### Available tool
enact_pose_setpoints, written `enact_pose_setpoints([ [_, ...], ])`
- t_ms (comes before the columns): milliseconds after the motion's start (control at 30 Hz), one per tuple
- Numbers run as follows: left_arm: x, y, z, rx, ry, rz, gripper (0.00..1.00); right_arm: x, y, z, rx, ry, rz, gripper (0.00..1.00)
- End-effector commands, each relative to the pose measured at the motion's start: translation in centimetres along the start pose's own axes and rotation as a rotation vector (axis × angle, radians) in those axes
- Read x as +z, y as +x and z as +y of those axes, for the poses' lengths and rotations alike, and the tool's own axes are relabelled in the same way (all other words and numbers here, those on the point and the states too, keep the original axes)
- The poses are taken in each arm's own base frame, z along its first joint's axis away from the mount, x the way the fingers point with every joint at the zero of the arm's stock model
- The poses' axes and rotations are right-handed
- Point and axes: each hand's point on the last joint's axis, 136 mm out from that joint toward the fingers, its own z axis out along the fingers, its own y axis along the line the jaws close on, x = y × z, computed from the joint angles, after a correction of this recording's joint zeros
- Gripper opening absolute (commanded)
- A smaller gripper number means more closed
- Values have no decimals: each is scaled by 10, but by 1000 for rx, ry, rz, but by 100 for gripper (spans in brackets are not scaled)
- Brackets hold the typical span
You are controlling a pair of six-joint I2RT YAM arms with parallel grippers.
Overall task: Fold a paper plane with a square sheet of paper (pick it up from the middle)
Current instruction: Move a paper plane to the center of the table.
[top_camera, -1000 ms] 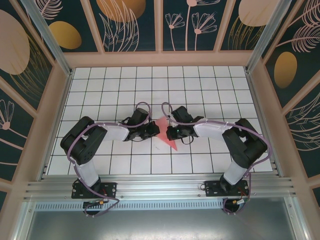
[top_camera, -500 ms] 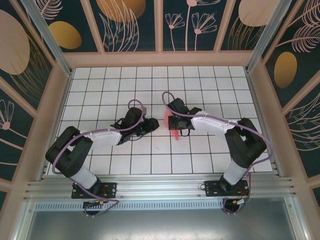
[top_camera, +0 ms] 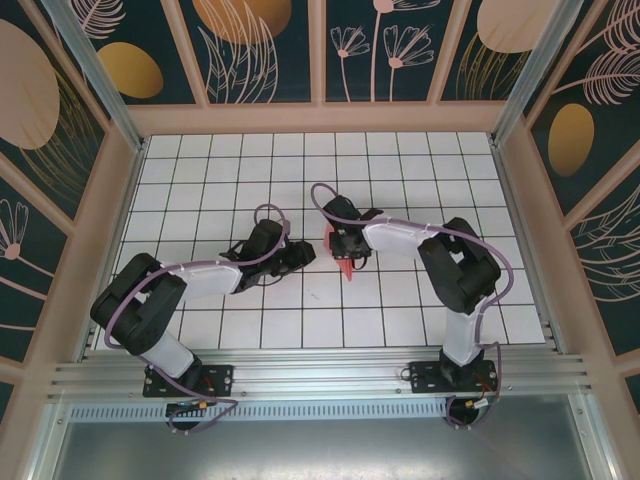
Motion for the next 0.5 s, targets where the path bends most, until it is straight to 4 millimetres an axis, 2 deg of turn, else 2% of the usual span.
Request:
enact_pose_setpoints([
  [0, -2, -6, -9, 4, 28, -30, 45, 9, 14, -10, -55, 92, 50, 25],
  [67, -1, -6, -8, 3, 26, -27, 45, 14, 18, -12, -75, 126, 61, 25],
  [300, 0, -6, -9, -1, 25, -23, 45, 28, 33, -24, -132, 259, 77, 15],
  [467, -1, -6, -8, -1, 24, -24, 46, 36, 43, -27, -133, 282, 81, 9],
])
